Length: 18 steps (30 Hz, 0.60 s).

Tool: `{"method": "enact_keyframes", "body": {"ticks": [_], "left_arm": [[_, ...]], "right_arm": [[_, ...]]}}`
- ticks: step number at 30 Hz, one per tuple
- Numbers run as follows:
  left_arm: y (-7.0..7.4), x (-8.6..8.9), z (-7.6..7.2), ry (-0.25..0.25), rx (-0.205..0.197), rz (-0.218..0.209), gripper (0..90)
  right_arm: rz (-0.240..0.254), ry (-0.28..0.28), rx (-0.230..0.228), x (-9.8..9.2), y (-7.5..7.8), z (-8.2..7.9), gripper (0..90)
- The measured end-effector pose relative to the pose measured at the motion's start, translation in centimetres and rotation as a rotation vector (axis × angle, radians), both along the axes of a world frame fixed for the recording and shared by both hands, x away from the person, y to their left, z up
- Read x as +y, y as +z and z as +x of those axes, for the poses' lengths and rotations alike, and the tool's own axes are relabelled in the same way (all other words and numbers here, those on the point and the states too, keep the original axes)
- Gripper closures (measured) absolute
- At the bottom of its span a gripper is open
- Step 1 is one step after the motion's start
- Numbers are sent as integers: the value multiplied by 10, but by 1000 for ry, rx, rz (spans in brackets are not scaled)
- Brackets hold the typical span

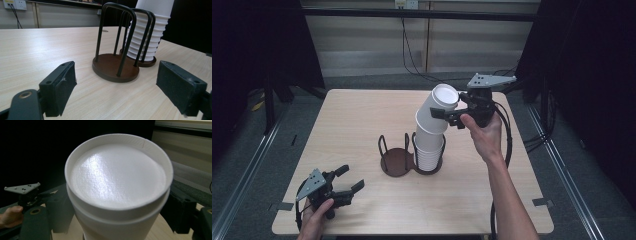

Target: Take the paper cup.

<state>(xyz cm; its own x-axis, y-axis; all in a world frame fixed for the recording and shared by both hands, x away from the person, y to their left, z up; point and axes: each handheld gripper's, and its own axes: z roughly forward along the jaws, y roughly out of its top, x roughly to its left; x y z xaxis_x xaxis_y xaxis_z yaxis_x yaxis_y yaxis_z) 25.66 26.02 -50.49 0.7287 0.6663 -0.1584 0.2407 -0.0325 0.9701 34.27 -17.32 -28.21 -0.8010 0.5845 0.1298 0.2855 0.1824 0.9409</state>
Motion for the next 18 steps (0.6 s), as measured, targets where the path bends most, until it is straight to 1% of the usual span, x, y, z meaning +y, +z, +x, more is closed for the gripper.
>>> {"method": "enact_keyframes", "body": {"ticks": [2,3,6,8,11,15,16,17,18], "left_arm": [[0,-1,0,-10,0,6,155],[0,-1,1,-6,0,14,157],[0,-1,1,-3,12,4,157],[0,0,1,0,18,7,157],[0,0,2,0,28,1,157],[0,0,2,-5,33,2,157],[0,1,2,0,31,2,158],[0,0,2,2,34,-5,157],[0,0,3,-1,34,0,158]], "right_arm": [[7,2,-6,-1,2,-1,220],[12,7,-6,-1,2,-2,220],[25,0,-17,-3,5,-5,220],[44,4,-21,-5,6,-6,220],[51,0,-28,-8,8,-9,220],[54,-3,-34,-10,8,-13,220],[56,-1,-37,-10,8,-14,220],[60,1,-37,-11,8,-15,220],[64,1,-39,-11,8,-16,220]]}}
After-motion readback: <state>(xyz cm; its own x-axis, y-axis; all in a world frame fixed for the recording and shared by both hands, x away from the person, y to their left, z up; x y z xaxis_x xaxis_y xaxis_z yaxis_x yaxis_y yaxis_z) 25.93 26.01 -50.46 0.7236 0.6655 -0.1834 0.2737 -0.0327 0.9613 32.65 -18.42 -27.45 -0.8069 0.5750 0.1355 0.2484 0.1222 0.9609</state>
